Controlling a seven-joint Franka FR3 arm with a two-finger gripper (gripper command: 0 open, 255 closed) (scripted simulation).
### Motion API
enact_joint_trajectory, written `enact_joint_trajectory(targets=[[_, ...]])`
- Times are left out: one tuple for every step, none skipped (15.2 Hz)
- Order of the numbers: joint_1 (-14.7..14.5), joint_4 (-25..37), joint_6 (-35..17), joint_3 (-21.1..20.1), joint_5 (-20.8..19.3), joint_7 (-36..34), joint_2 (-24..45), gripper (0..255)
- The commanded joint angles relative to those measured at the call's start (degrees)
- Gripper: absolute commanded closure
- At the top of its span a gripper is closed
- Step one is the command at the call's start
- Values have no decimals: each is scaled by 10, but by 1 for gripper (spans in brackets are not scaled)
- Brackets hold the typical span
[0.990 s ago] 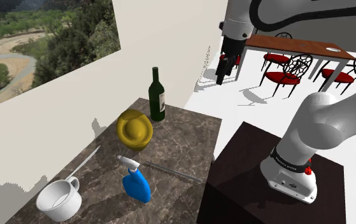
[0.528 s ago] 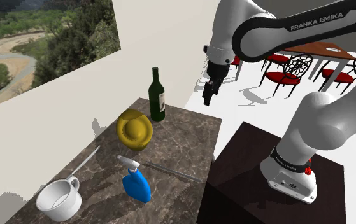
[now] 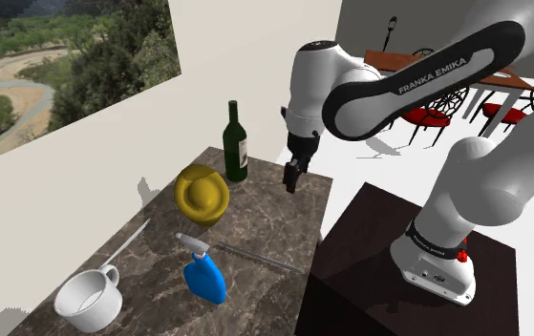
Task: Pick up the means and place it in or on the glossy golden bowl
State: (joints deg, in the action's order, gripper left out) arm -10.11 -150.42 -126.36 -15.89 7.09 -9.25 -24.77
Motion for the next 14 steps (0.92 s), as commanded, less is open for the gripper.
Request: enact_joint_trajectory(targets=[[-6,-3,-37,-17,2,-12,37,0],[-9,-1,-52,-25,2,-19,56,0],[-12,1,-68,-34,0,-27,76,0],[-14,5,-83,-42,-2,-36,97,0],[-16,8,-98,-51,-6,-45,118,0],[-17,13,-112,-59,-11,-54,139,0],[-19,18,-127,-67,-18,-65,161,0],[-21,24,-140,-74,-26,-77,183,0],[-23,31,-153,-81,-36,-89,206,0],[-25,38,-166,-87,-48,-102,229,0],[-28,46,-178,-92,-61,-117,252,0],[-32,54,-189,-95,-76,-132,276,0],[-37,63,-200,-97,-92,-148,300,0],[-42,73,-209,-98,-109,-164,323,0]])
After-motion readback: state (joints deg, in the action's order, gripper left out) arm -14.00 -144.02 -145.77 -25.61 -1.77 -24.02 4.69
